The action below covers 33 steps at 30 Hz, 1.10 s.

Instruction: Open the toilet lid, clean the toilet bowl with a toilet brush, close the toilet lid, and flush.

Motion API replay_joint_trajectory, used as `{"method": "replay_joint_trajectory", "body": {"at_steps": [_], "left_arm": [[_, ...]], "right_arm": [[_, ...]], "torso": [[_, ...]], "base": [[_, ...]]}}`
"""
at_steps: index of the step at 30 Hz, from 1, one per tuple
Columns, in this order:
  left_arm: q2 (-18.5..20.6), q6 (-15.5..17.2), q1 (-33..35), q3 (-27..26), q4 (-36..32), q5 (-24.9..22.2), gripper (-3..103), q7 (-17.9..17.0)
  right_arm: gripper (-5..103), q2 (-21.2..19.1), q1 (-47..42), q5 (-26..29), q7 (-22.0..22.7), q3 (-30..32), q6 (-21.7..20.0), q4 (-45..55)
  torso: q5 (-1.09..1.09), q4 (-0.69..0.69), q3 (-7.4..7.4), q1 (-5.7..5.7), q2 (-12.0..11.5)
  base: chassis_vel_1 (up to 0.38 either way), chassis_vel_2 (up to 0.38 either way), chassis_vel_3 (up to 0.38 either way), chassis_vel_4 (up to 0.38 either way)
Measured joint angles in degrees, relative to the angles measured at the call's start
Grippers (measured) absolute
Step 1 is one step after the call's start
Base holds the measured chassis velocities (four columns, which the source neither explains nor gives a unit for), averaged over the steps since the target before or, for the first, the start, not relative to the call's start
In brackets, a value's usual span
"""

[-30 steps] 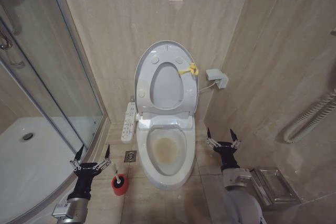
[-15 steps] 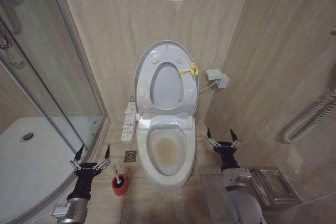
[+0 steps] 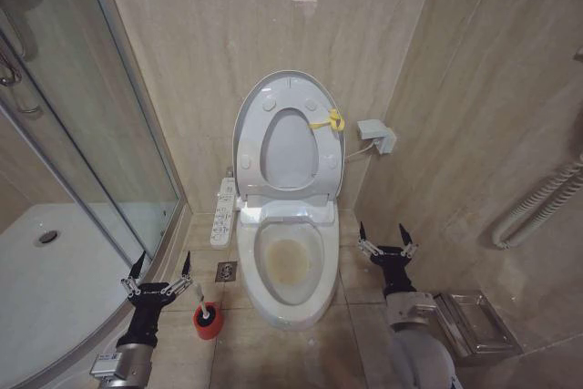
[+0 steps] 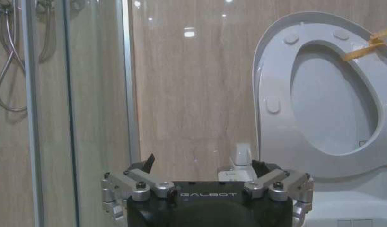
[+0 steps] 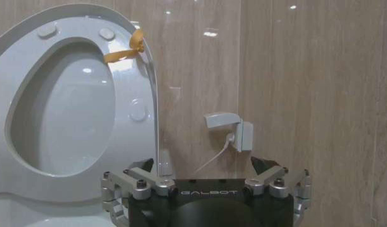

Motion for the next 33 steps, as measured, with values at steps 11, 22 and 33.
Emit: {"method": "replay_joint_trajectory", "body": {"at_steps": [11, 22, 33], "left_arm": [[0.0, -0.02, 0.01, -0.01, -0.01, -0.01, 100, 0.0], [-0.01, -0.03, 0.01, 0.02, -0.01, -0.01, 100, 0.01], [-0.01, -0.03, 0.02, 0.01, -0.01, -0.01, 100, 0.01]], "right_arm": [[100, 3.44, -12.86, -0.55, -2.37, 5.78, 0.67, 8.43], [100, 7.89, -25.83, -1.18, -9.17, 9.04, 6.57, 15.83], [100, 9.96, -17.21, -4.82, -12.29, 3.02, 11.45, 5.98]], "torso": [[0.01, -0.02, -0.01, 0.0, 0.0], [-0.01, 0.01, -0.01, -0.01, 0.01], [0.0, 0.0, 0.0, 0.0, 0.0]], "base": [[0.0, 0.0, 0.0, 0.0], [0.0, 0.0, 0.0, 0.0], [0.0, 0.0, 0.0, 0.0]]}}
